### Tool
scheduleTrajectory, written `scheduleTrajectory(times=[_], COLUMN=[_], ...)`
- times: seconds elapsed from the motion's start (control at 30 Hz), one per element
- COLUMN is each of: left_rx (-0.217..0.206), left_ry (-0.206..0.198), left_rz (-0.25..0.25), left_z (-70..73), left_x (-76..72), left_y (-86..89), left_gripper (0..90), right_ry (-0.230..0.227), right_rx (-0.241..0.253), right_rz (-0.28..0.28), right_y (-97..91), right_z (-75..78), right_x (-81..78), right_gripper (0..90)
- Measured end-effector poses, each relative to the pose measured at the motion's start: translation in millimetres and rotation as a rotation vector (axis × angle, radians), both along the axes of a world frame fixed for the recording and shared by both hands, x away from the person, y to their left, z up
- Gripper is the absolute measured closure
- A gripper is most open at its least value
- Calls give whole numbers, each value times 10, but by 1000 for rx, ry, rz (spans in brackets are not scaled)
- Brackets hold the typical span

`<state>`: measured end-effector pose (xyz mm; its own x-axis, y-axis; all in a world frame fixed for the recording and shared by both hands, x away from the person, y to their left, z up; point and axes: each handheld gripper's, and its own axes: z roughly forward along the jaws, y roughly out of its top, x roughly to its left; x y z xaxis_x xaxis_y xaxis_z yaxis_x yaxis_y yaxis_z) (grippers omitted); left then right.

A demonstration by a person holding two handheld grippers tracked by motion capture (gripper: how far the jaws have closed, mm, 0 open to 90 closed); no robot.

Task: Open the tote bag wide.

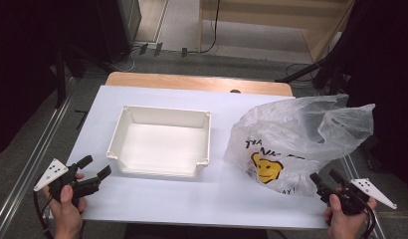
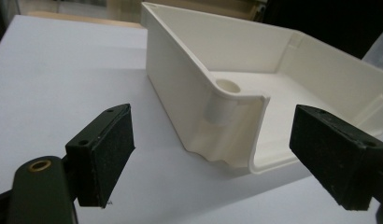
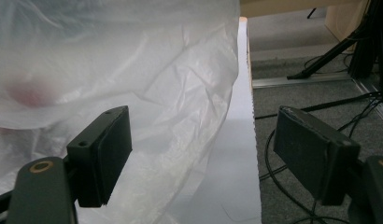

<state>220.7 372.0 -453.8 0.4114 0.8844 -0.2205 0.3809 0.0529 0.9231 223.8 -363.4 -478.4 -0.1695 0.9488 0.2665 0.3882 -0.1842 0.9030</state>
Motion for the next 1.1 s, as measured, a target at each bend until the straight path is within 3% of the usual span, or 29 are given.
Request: scheduleTrajectory(times=[0.07,0.23,0.37,0.53,0.6,0.63,0.67,0.83,0.87,1.1], left_rx=[-14,3,15,54,58,58,61,66,66,75], left_ry=[-6,-32,-56,-71,-67,-67,-67,-63,-63,-57], left_rz=[16,73,77,29,-12,-12,-33,-111,-111,-200], left_z=[24,159,280,417,464,464,481,583,583,703], left_x=[-33,-135,-185,-169,-127,-127,-107,2,2,197], left_y=[27,15,-75,-313,-467,-467,-544,-857,-857,-1299], left_gripper=[141,141,141,141,141,141,141,141,141,141], right_ry=[-9,-26,-46,-99,-111,-111,-114,-142,-138,-101], right_rx=[-3,-6,11,20,13,13,17,29,27,62], right_rz=[-3,-31,-45,0,-4,-4,1,37,41,50], right_y=[-3,-17,-27,3,48,48,74,145,164,290], right_z=[36,145,300,529,674,674,766,958,989,1108], right_x=[-15,-56,-111,-172,-194,-194,-187,-138,-115,77], right_gripper=[199,198,197,165,95,95,28,0,0,0])
